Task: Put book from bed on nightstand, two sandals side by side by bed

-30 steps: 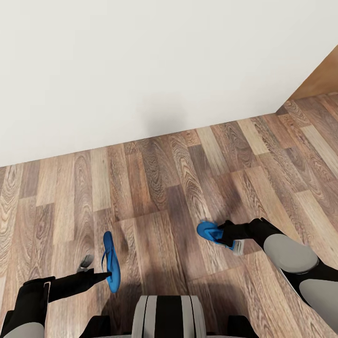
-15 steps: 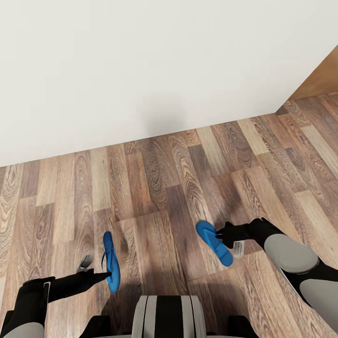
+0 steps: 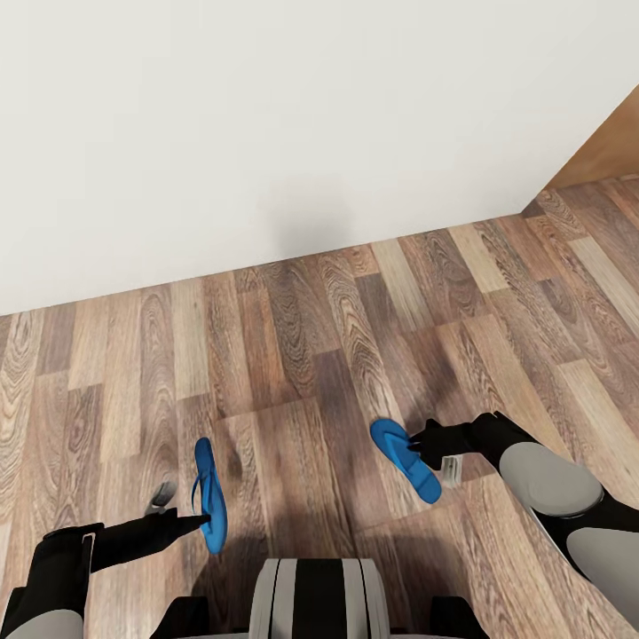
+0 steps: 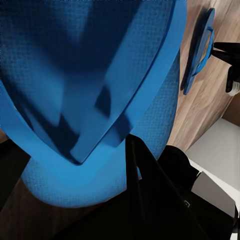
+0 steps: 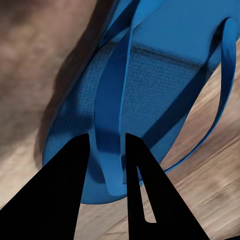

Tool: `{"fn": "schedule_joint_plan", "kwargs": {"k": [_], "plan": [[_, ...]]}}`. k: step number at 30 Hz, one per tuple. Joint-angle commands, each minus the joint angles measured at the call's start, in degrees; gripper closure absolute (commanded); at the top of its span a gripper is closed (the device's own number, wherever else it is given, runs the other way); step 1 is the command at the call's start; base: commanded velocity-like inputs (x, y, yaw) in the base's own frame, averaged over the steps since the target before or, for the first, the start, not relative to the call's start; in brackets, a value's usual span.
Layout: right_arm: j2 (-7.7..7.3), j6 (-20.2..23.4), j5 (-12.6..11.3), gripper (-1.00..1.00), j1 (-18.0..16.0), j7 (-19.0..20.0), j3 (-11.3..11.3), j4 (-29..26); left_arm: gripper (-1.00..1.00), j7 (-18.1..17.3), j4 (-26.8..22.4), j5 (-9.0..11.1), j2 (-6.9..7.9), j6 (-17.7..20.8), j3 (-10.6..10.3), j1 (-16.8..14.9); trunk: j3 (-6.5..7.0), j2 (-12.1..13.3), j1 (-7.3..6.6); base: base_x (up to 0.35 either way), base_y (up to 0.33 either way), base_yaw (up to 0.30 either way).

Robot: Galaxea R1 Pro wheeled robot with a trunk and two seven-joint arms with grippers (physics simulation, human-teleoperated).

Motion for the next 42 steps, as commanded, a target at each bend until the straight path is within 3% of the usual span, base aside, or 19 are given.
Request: {"fn": "schedule_joint_plan", "kwargs": {"k": [1, 10, 32, 35, 38, 42], "plan": [[0.00, 0.46, 0.01, 1.00, 0.00, -0.18, 0.09, -0.08, 1.00, -0.55, -0.03, -0.59, -0.03, 0.60, 0.18, -0.06, -0.03, -0.01, -0.01, 0.000, 0.000, 0.000], [0.07, 0.46, 0.01, 1.00, 0.00, -0.22, 0.09, -0.08, 1.00, -0.56, 0.03, -0.59, -0.03, 0.60, 0.18, -0.06, -0.03, -0.01, -0.01, 0.000, 0.000, 0.000], [0.10, 0.43, 0.13, 1.00, 0.00, -0.22, 0.14, -0.02, 1.00, -0.42, 0.27, -0.95, 0.06, 0.94, 0.15, -0.06, 4.84, 0.28, -0.58, 0.000, 0.000, 0.000], [0.13, 0.52, 1.14, 1.00, 0.00, -0.28, 1.25, 0.07, 1.00, -0.40, 0.34, -1.04, 0.08, 1.00, 0.11, -0.06, 5.51, 0.32, -0.65, 0.000, 0.000, 0.000], [0.15, 0.60, 3.67, 1.00, 0.00, -0.34, 5.01, 0.20, 1.00, -0.39, 0.42, -1.09, 0.13, 1.03, 0.10, -0.06, 6.17, 0.36, -0.73, 0.000, 0.000, 0.000], [0.16, 0.62, 5.14, 1.00, 0.00, -0.62, 9.34, 0.30, 1.00, -0.38, 0.46, -1.11, 0.16, 1.04, 0.09, -0.06, 7.06, 0.42, -0.83, 0.000, 0.000, 0.000]]}}
